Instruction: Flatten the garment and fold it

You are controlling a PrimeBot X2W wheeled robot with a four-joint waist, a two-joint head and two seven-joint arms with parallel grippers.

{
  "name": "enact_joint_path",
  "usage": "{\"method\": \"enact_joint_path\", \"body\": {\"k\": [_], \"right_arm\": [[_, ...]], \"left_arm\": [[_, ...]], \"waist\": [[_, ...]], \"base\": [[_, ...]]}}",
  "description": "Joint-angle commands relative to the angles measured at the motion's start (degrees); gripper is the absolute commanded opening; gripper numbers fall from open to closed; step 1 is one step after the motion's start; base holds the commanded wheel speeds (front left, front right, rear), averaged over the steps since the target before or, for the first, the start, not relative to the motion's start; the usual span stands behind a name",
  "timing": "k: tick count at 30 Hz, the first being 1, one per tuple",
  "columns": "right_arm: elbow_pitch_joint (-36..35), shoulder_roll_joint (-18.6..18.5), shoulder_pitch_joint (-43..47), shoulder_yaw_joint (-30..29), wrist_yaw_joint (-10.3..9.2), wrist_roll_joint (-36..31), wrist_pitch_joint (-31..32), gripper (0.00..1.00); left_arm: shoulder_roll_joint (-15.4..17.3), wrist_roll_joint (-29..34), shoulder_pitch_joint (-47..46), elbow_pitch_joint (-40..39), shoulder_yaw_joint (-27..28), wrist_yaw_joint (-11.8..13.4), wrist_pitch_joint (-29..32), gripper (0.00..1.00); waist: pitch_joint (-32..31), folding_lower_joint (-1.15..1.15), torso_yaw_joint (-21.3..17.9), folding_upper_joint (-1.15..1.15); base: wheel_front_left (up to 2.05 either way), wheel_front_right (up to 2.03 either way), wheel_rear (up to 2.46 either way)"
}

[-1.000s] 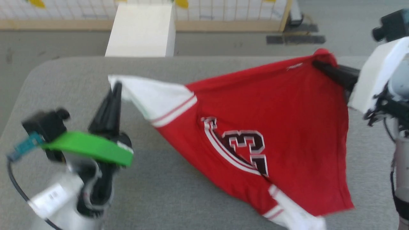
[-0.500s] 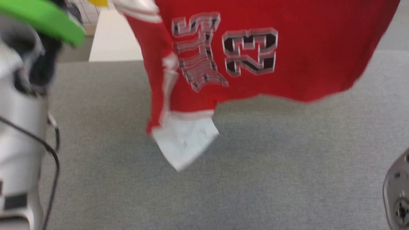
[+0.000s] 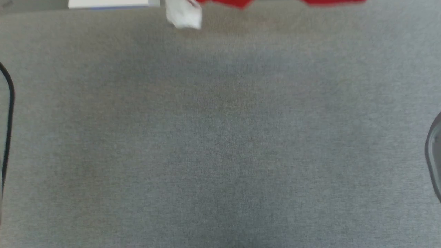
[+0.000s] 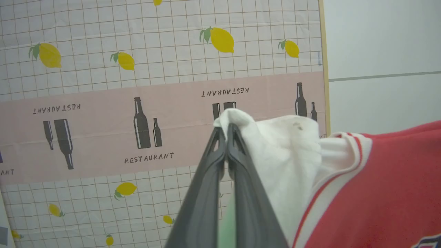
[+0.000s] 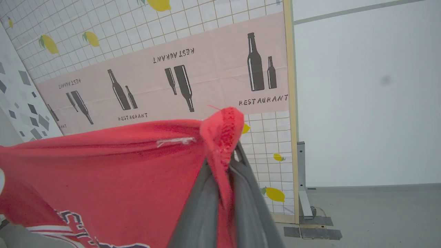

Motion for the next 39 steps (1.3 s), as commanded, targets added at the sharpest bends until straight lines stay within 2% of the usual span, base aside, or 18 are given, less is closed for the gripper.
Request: {"method": "enact_joint_path", "body": {"k": [1,5,8,14,19,21,24,29,34,39], "right_arm": [[1.11,-0.28,-1.25,-0.73,-0.1,-0.38,-1.28,0.0],[3.64,-0.21,-2.61,-0.38,-0.1,0.35,-4.37,0.0],[5.12,-0.55,-0.45,-0.04,-0.1,2.59,-5.9,0.0],[3.42,-3.61,10.2,4.55,-0.1,9.23,-5.24,0.0],[-2.38,-5.34,24.46,6.81,-0.1,17.09,-5.68,0.0],[-4.92,-5.76,31.02,7.54,-0.1,19.42,-6.33,0.0],[-8.7,-6.05,41.89,8.89,-0.1,21.61,-7.85,0.0],[-12.03,-5.38,57.56,8.13,-0.1,23.93,-9.66,0.0],[-13.56,-6.01,71.01,8.01,-0.1,21.15,-10.74,0.0],[-14.44,-6.2,80.53,6.44,-0.1,16.43,-10.07,0.0]], "left_arm": [[-0.04,0.72,-1.22,0.66,0.18,0.61,-1.23,0.0],[-1.31,0.8,-2.76,1.95,0.04,0.31,-5.09,0.0],[-2.2,0.77,-0.17,3.28,-1.46,-1.36,-7.94,0.0],[-1.78,1.05,7.77,2.86,-5.39,-4.41,-9.89,0.0],[-0.35,0.53,17.84,-0.41,-6.94,-4.4,-10.65,0.0],[-0.03,-0.84,23.0,-2.29,-6.43,-3.5,-10.51,0.0],[0.43,-3.26,32.36,-6.26,-4.77,-0.89,-10.69,0.0],[-0.8,-7.21,49.5,-12.72,-4.36,3.02,-9.59,0.0],[-2.38,-10.79,66.72,-17.51,-5.58,6.67,-7.46,0.0],[-1.86,-12.39,77.53,-18.56,-7.04,9.03,-4.6,0.0]], "waist": [[5.4,-0.01,0.0,0.0],[7.25,-0.01,0.37,0.0],[7.76,-0.01,0.76,0.0],[6.35,-0.01,1.4,0.0],[2.99,-0.01,1.85,0.0],[1.11,-0.01,2.01,0.0],[-1.99,-0.01,2.05,0.0],[-6.63,-0.01,3.26,0.0],[-10.6,-0.01,4.47,0.0],[-13.51,-0.01,5.64,0.0]], "base": [[0.0,0.0,0.0],[0.0,0.0,0.0],[0.0,0.0,0.0],[0.0,0.0,0.0],[0.0,0.0,0.0],[0.0,0.0,0.0],[0.0,0.0,0.0],[0.0,0.0,0.0],[0.0,0.0,0.0],[0.0,0.0,0.0]]}}
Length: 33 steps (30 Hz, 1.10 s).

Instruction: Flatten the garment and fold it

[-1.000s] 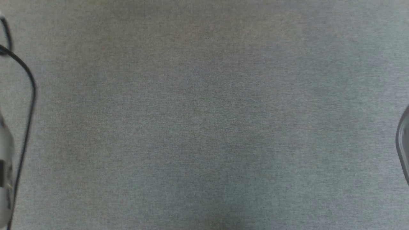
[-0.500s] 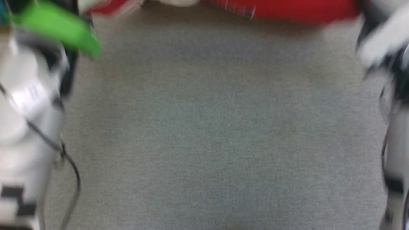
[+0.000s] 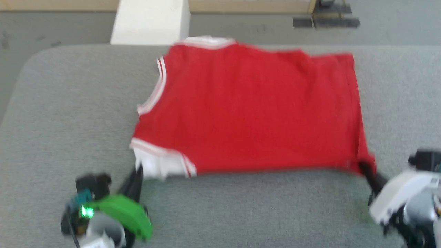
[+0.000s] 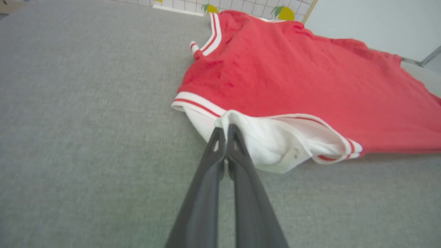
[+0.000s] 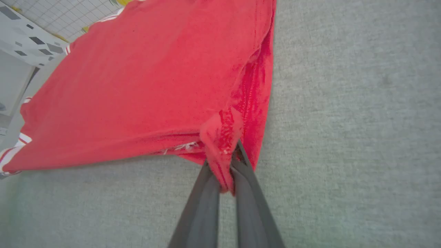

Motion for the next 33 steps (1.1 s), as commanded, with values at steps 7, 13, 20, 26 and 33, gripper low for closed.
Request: {"method": "enact_joint_path", "body": {"k": [7,13,20,26,33], "right_arm": [[-4.77,-1.3,11.13,0.18,-0.12,-5.78,8.77,0.0],[-8.1,-0.67,16.84,-0.67,-0.12,-6.94,19.15,0.0],[-12.24,0.35,17.42,-3.35,-0.12,-6.06,21.63,0.0],[-15.04,0.88,12.32,-3.9,-0.12,-7.15,19.64,0.0],[-14.62,-0.04,6.53,-2.74,-0.12,-8.98,20.29,0.0]], "left_arm": [[0.89,-6.68,12.1,-2.72,1.01,5.84,9.08,0.0],[1.92,-11.15,19.86,-7.6,1.42,11.28,17.52,0.0],[2.01,-12.29,21.94,-15.73,3.42,13.25,17.28,0.0],[3.72,-8.66,14.86,-18.6,4.31,10.29,13.6,0.0],[4.12,-5.34,2.69,-14.79,2.86,6.72,12.94,0.0]], "waist": [[-5.78,0.0,1.61,0.0],[-7.0,0.0,0.93,0.0],[-7.07,0.0,0.32,0.0],[-5.85,0.0,0.13,0.0],[-2.12,0.0,-0.33,0.0]], "base": [[0.0,0.0,0.0],[0.0,0.0,0.0],[0.0,0.0,0.0],[0.0,0.0,0.0],[0.0,0.0,0.0]]}}
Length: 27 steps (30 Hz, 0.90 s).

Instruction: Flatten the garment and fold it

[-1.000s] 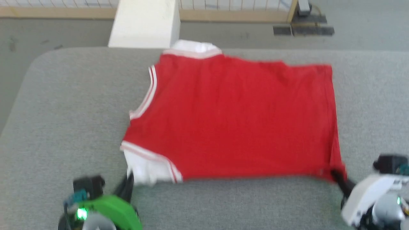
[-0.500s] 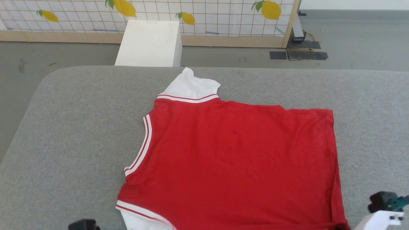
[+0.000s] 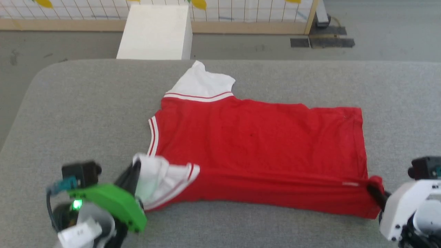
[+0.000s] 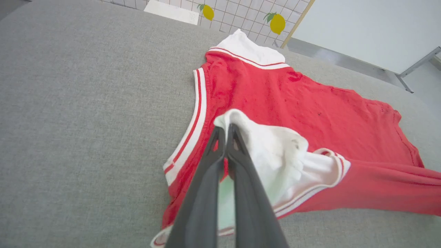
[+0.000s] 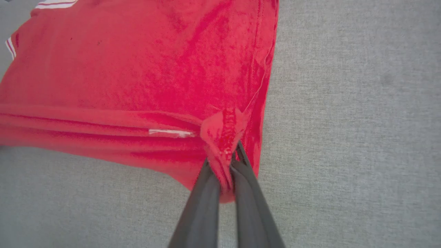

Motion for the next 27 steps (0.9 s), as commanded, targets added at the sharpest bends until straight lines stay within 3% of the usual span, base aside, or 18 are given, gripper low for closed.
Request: {"method": "enact_joint_path", "body": {"k": [1,11,18,19,20,21,22,27], "right_arm": [[0.66,-0.63,-2.04,0.12,-0.13,-0.63,0.44,0.0],[7.38,-0.95,-12.08,3.72,-0.13,-3.95,1.53,0.0],[12.08,-1.6,-14.67,6.63,-0.13,-5.37,3.73,0.0],[12.39,-1.65,-14.81,6.84,-0.13,-5.22,3.92,0.0],[12.48,-1.57,-14.91,6.88,-0.13,-4.93,3.82,0.0],[12.48,-1.47,-14.98,6.82,-0.13,-4.57,3.56,0.42],[12.45,-1.47,-14.92,6.76,-0.13,-4.4,3.56,1.0],[9.86,-1.05,-13.89,4.97,-0.13,-3.01,2.12,1.0]], "left_arm": [[0.21,0.8,-3.26,1.78,0.45,-0.93,-0.86,0.0],[-3.14,1.4,-14.75,15.83,-1.08,-7.07,-5.53,0.0],[-5.08,1.27,-19.14,25.07,-2.91,-9.68,-5.67,0.0],[-5.3,1.22,-19.65,26.02,-2.99,-9.91,-5.8,0.13],[-5.52,1.1,-20.02,26.54,-2.91,-10.11,-6.15,0.41],[-5.68,1.0,-20.34,27.15,-2.89,-10.29,-6.36,0.92],[-5.66,1.08,-20.58,27.42,-2.83,-10.33,-6.64,1.0],[-4.7,1.06,-20.01,26.21,-1.04,-8.58,-8.07,1.0]], "waist": [[2.52,0.0,-0.43,0.0],[10.85,0.0,-1.74,0.0],[12.66,0.0,-1.7,0.0],[12.63,0.0,-1.66,0.0],[12.46,0.0,-1.6,0.0],[12.03,0.0,-1.5,0.0],[11.7,0.0,-1.43,0.0],[8.45,0.0,-0.88,0.0]], "base": [[0.0,0.0,0.0],[0.0,0.0,0.0],[0.0,0.0,0.0],[0.0,0.0,0.0],[0.0,0.0,0.0],[0.0,0.0,0.0],[0.0,0.0,0.0],[0.0,0.0,0.0]]}}
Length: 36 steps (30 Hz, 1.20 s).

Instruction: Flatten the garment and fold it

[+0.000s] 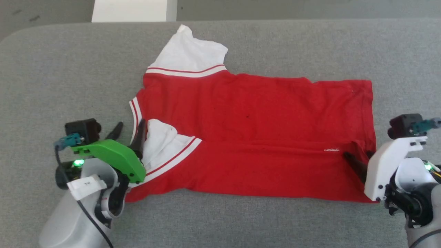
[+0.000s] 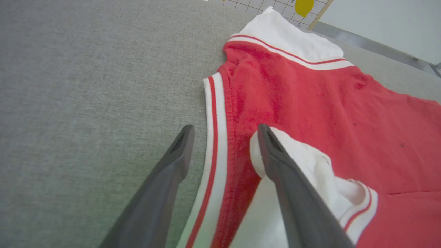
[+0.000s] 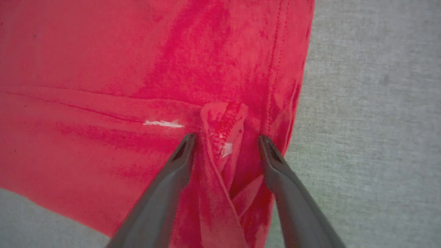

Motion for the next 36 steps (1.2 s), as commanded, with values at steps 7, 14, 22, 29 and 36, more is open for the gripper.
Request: {"method": "enact_joint_path", "body": {"k": [7,14,22,29,36], "right_arm": [[-6.81,1.9,5.2,-4.89,-0.12,0.04,-0.7,1.0],[-13.57,3.78,9.85,-7.8,-0.12,-0.71,1.74,1.0],[-17.61,5.06,11.7,-8.28,-0.12,-1.11,3.22,1.0],[-17.98,5.61,13.46,-7.19,-0.12,-1.63,3.97,1.0],[-17.14,3.21,16.07,-4.87,-0.12,-6.56,5.59,1.0]], "left_arm": [[3.92,0.15,7.4,-10.77,2.18,7.5,3.87,1.0],[6.39,-1.91,17.53,-21.4,-0.09,15.08,16.06,1.0],[5.89,-2.48,17.62,-19.43,-1.73,16.06,19.08,1.0],[3.99,-3.43,14.72,-11.9,-1.6,13.54,16.94,0.0],[3.11,-4.7,15.33,-12.32,-0.28,11.76,13.65,0.0]], "waist": [[-6.37,0.0,1.64,0.0],[-7.64,0.0,2.49,0.0],[-7.01,0.0,1.91,0.0],[-5.98,0.0,0.65,0.0],[-5.68,0.0,0.11,0.0]], "base": [[0.0,0.0,0.0],[0.0,0.0,0.0],[0.0,0.0,0.0],[0.0,0.0,0.0],[0.0,0.0,0.0]]}}
